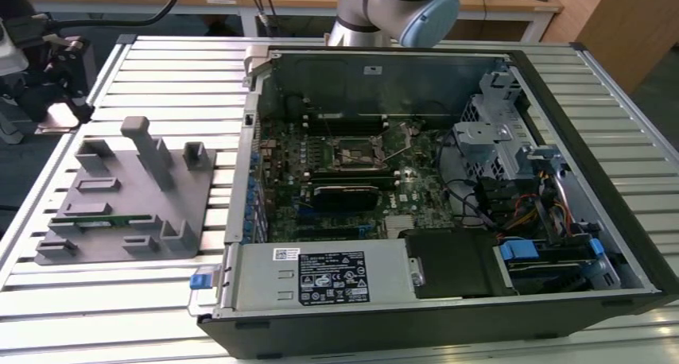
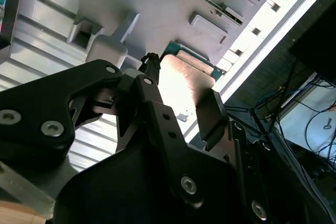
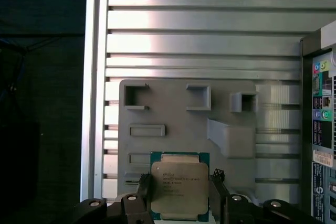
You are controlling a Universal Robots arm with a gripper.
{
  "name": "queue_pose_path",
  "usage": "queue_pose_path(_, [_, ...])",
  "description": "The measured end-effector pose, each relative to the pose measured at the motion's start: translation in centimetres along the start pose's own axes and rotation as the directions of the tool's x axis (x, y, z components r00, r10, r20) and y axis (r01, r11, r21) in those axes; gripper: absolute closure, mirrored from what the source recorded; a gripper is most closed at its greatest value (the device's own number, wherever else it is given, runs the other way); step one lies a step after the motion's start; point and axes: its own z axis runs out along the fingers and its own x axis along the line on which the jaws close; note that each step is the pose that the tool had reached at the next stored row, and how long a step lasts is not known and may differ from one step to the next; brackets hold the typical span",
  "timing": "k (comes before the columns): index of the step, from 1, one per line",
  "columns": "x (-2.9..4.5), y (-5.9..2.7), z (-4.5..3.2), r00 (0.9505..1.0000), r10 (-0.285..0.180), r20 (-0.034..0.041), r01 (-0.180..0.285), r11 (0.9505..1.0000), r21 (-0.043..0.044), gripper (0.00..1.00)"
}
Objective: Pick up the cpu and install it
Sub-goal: 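Pick up the cpu and move it towards the insertion slot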
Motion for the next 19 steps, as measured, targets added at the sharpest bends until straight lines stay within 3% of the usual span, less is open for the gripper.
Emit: queue_pose_path(19, [-1.31,0.0,-0.04,1.0,0.0,-0.0001,0.0,1.0,0.0,0.47])
